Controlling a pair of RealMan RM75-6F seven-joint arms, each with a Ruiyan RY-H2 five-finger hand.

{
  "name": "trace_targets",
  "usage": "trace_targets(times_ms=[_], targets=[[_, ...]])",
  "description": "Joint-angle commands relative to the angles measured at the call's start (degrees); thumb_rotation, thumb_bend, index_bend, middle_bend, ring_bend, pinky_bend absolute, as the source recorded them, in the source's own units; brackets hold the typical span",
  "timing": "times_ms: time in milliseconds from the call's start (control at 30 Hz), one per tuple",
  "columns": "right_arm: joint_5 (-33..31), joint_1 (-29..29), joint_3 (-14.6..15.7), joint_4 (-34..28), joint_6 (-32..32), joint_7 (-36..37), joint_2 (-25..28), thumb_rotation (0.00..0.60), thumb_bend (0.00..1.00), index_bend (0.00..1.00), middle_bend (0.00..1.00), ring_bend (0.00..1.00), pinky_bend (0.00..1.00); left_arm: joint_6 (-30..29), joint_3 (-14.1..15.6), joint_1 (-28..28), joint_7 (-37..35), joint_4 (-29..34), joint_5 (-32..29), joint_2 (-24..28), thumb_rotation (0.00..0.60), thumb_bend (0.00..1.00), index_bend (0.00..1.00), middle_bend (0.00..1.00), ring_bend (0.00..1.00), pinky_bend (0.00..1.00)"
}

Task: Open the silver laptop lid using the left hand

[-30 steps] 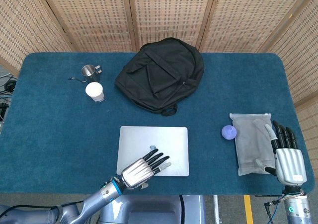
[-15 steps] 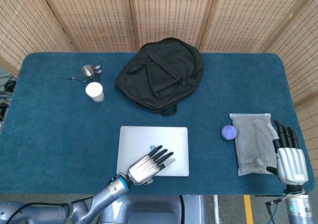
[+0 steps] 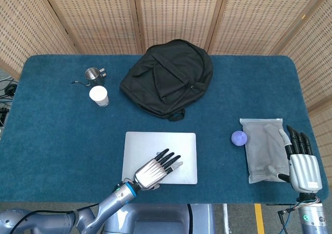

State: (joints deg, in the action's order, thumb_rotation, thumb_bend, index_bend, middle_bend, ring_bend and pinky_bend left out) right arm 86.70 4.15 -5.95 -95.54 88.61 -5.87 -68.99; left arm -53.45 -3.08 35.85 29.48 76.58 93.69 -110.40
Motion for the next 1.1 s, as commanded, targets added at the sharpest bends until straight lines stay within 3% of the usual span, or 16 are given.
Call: trace_targets(times_ms=[33,1100], targets=[[-0.02,0.0,-0.02,-0.01,0.02,0.06,0.02,0.6,0.0,0.0,0.0,0.0,0.0,-0.27,0.04,0.19,0.35,-0.23,-0.16,-0.04,0.6,0.15,0.0,0.0,0.0,0.0],[0.05,0.04,0.17,-0.09,-0.1,0.89,0.33,0.6,0.0,0.0,0.0,0.0,0.0,-6.13,0.32,1.54,2.85,-2.89,-0.42,0.1,0.6,0.36,0.0,0.0,0.0,0.0]])
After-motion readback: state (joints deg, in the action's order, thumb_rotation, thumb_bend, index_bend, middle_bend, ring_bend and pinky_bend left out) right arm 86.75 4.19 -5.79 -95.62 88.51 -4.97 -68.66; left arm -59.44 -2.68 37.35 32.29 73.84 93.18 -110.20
